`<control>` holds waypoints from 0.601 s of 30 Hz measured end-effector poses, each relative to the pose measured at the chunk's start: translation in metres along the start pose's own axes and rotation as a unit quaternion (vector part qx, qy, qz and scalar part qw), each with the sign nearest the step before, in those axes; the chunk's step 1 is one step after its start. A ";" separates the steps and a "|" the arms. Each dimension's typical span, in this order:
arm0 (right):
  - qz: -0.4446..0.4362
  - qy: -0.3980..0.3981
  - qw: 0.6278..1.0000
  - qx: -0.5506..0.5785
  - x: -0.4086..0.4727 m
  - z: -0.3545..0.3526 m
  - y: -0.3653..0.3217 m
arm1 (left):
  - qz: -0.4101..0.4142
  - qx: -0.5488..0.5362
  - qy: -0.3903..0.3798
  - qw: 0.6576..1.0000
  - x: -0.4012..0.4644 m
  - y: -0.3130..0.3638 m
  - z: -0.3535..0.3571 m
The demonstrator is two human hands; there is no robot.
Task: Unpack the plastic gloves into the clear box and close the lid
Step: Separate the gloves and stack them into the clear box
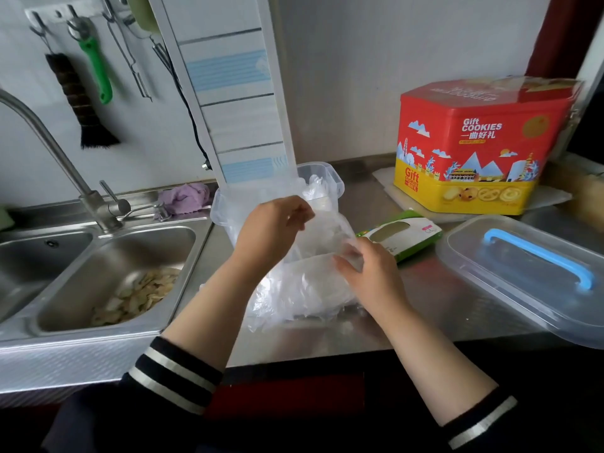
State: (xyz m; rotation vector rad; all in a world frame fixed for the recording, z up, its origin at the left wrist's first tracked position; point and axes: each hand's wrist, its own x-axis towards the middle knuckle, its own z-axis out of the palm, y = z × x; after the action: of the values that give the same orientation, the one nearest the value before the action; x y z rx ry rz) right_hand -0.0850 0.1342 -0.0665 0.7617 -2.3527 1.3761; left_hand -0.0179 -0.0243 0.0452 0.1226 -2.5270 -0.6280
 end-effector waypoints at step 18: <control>-0.007 -0.005 0.999 -0.048 0.002 0.000 -0.002 | 0.024 0.078 -0.045 0.996 0.170 -0.025 -0.055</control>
State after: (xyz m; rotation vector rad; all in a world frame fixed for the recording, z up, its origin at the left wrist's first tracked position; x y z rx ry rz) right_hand -0.0858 0.1332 -0.0641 0.7580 -2.3966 1.2463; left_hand -0.1360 -0.1044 0.1550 0.0911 -2.6565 -0.4247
